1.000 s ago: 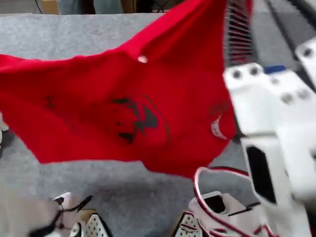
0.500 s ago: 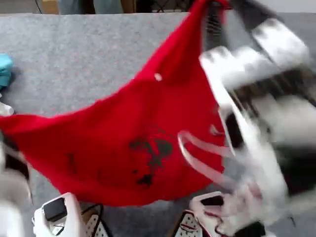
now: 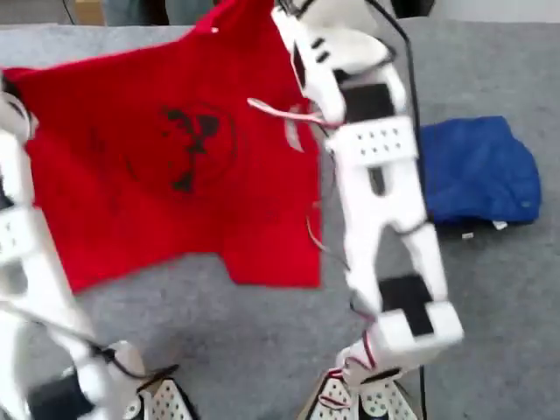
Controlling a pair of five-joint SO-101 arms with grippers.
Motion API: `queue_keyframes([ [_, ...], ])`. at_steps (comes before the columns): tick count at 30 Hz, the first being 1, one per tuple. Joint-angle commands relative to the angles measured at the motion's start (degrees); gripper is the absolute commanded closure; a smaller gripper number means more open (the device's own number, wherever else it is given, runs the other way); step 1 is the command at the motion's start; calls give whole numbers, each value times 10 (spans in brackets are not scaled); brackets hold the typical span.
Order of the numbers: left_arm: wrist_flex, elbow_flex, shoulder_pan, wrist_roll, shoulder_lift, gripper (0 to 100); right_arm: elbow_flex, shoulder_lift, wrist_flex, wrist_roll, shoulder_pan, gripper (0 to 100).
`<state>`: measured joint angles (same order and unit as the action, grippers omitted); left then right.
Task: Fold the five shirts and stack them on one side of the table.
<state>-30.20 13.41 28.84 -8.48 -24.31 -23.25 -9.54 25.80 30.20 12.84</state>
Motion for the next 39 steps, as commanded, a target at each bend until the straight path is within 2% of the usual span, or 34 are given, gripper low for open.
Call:
queue_keyframes([
  [1,16,-121,-4,-1,120,971,-148,-73,25,-2,-11,985],
  [5,-45,-204,-4,0,213,971,-284,-165,111,-2,-14,985],
  [8,-86,-222,-5,0,238,971,-369,-221,190,-1,-14,985],
  [13,-157,-211,-4,2,246,971,-480,-259,414,4,-11,985],
  [17,-200,-158,-13,51,241,971,-524,-262,597,91,-11,985],
  [21,-217,-82,-15,95,241,971,-522,-262,714,141,-11,985],
  [24,-214,-23,-11,98,240,971,-519,-262,754,171,-10,985],
  [28,-212,37,-5,98,240,971,-463,-248,755,199,-6,985],
  [31,-210,62,10,98,240,971,-365,-218,754,222,-4,985],
  [37,-137,109,52,99,244,971,-147,-119,738,261,6,985],
  [39,-135,125,57,121,241,971,-79,-82,712,265,11,985],
])
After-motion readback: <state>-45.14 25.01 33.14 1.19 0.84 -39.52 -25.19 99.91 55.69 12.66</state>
